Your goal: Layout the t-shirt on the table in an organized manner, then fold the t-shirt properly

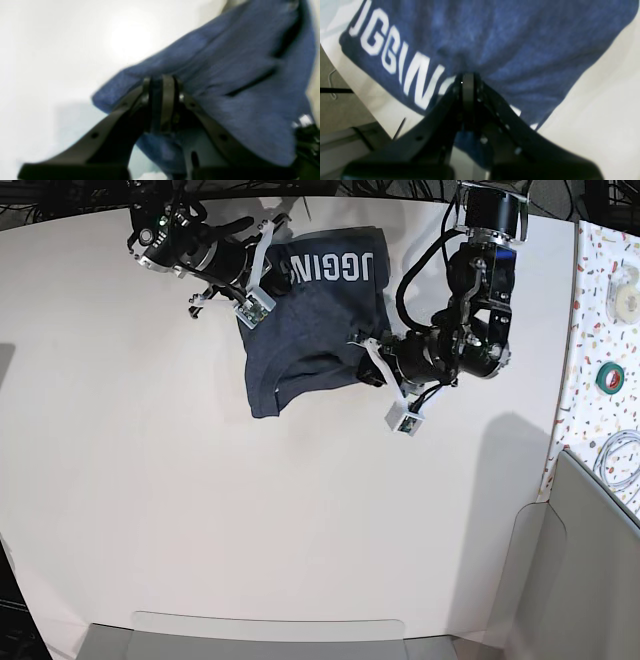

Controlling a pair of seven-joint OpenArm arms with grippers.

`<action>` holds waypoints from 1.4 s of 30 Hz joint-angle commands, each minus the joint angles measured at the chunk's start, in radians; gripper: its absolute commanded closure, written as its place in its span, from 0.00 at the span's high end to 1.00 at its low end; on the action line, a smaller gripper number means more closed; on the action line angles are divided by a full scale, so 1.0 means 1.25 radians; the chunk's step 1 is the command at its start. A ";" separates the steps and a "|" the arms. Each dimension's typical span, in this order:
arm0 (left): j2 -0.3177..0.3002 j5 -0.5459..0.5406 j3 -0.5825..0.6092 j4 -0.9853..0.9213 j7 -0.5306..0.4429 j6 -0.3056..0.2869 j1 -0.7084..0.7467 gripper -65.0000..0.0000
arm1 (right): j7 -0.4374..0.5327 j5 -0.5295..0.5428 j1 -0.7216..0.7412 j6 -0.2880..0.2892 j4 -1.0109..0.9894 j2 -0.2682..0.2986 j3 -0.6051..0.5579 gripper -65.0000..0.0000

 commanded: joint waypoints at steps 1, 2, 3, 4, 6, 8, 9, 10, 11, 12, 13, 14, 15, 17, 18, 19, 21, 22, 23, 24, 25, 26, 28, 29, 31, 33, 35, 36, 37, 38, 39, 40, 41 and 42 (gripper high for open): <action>-0.001 -0.009 -0.007 0.063 -0.017 0.000 -0.019 0.10 | 0.019 0.012 0.013 0.009 0.019 0.002 0.001 0.00; 0.001 -0.009 -0.021 0.097 -0.017 0.000 -0.018 0.10 | 0.020 0.012 0.019 0.009 0.020 0.002 0.003 0.00; 0.002 -0.009 -0.038 0.134 -0.018 0.000 -0.014 0.10 | 0.020 0.012 0.022 0.009 0.020 0.002 0.013 0.00; 0.004 -0.010 -0.055 0.162 -0.023 0.000 -0.002 0.10 | 0.020 0.012 0.029 0.009 0.020 -0.002 0.028 0.00; 0.007 -0.010 -0.120 0.198 -0.040 -0.001 0.031 0.10 | 0.020 0.015 0.041 0.009 0.020 -0.005 0.054 0.00; 0.019 -0.010 -0.183 0.223 -0.064 -0.005 0.071 0.10 | 0.020 0.039 0.059 0.009 0.020 -0.005 0.077 0.00; 0.021 -0.010 -0.212 0.229 -0.074 -0.005 0.089 0.10 | 0.021 0.057 0.065 0.009 0.020 -0.005 0.087 0.00; 0.021 -0.010 -0.238 0.229 -0.081 -0.005 0.104 0.10 | 0.021 0.080 0.073 0.009 0.020 -0.007 0.092 0.00; 0.021 -0.010 -0.260 0.227 -0.086 -0.005 0.117 0.10 | 0.021 0.107 0.080 0.009 0.020 -0.016 0.094 0.00; 0.020 -0.010 -0.279 0.224 -0.090 -0.005 0.128 0.10 | 0.021 0.131 0.089 0.009 0.020 -0.027 0.094 0.00; 0.019 -0.010 -0.296 0.223 -0.091 -0.005 0.143 0.10 | 0.021 0.147 0.095 0.009 0.020 -0.039 0.093 0.00; 0.019 -0.010 -0.307 0.223 -0.091 -0.005 0.155 0.10 | 0.021 0.155 0.102 0.009 0.020 -0.050 0.092 0.00; 0.018 -0.010 -0.318 0.223 -0.091 -0.005 0.168 0.10 | 0.019 0.160 0.110 0.009 0.019 -0.068 0.091 0.00; 0.018 -0.010 -0.336 0.223 -0.091 -0.005 0.184 0.10 | 0.016 0.161 0.111 0.009 0.017 -0.105 0.089 0.00; 0.018 -0.008 -0.343 0.223 -0.091 -0.005 0.187 0.10 | 0.016 0.161 0.110 0.009 0.014 -0.116 0.089 0.00; 0.018 -0.007 -0.350 0.223 -0.091 -0.005 0.191 0.10 | 0.016 0.159 0.108 0.009 0.014 -0.121 0.089 0.00; 0.017 -0.007 -0.367 0.223 -0.091 -0.005 0.196 0.10 | 0.017 0.159 0.108 0.009 0.011 -0.122 0.089 0.00; 0.017 -0.005 -0.377 0.223 -0.091 -0.005 0.200 0.10 | 0.016 0.160 0.108 0.009 0.009 -0.122 0.089 0.00; 0.015 -0.005 -0.388 0.221 -0.091 -0.005 0.202 0.10 | 0.016 0.160 0.111 0.009 0.008 -0.121 0.089 0.00; 0.012 -0.005 -0.399 0.221 -0.091 -0.005 0.202 0.10 | 0.015 0.160 0.112 0.009 0.005 -0.120 0.089 0.00; 0.003 -0.007 -0.404 0.221 -0.091 -0.005 0.206 0.10 | 0.015 0.160 0.112 0.009 -0.004 -0.120 0.089 0.00; -0.006 -0.007 -0.406 0.221 -0.091 -0.005 0.206 0.10 | 0.015 0.160 0.113 0.007 -0.018 -0.120 0.089 0.00; -0.014 -0.007 -0.408 0.221 -0.091 -0.005 0.206 0.10 | 0.015 0.160 0.123 0.007 -0.057 -0.117 0.088 0.00; -0.015 -0.005 -0.408 0.220 -0.091 -0.005 0.206 0.10 | 0.014 0.160 0.126 0.007 -0.081 -0.110 0.088 0.00; -0.015 -0.005 -0.408 0.218 -0.091 -0.005 0.206 0.10 | 0.001 0.159 0.153 0.009 -0.145 -0.092 0.071 0.00; -0.015 -0.007 -0.408 0.209 -0.091 -0.005 0.206 0.10 | -0.008 0.159 0.188 0.009 -0.214 -0.063 0.032 0.00; -0.017 -0.007 -0.408 0.204 -0.091 -0.005 0.206 0.10 | -0.010 0.159 0.220 0.009 -0.279 -0.038 -0.015 0.00; -0.017 -0.005 -0.408 0.203 -0.091 -0.005 0.206 0.10 | -0.010 0.159 0.229 0.009 -0.300 -0.024 -0.028 0.00; -0.017 -0.005 -0.408 0.203 -0.091 -0.005 0.207 0.10 | -0.010 0.159 0.231 0.009 -0.310 -0.012 -0.032 0.00; -0.017 -0.005 -0.408 0.203 -0.091 -0.005 0.207 0.10 | -0.010 0.159 0.231 0.009 -0.313 0.003 -0.032 0.00; -0.017 -0.005 -0.408 0.203 -0.091 -0.005 0.207 0.10 | -0.010 0.159 0.229 0.009 -0.313 0.026 -0.032 0.00; -0.017 -0.005 -0.408 0.203 -0.091 -0.005 0.207 0.10 | -0.011 0.159 0.227 0.007 -0.311 0.058 -0.032 0.00; -0.017 -0.005 -0.408 0.203 -0.090 -0.005 0.207 0.10 | -0.011 0.159 0.226 0.007 -0.311 0.086 -0.032 0.00; -0.017 -0.005 -0.408 0.203 -0.090 -0.005 0.207 0.10 | -0.011 0.159 0.226 0.007 -0.311 0.121 -0.032 0.00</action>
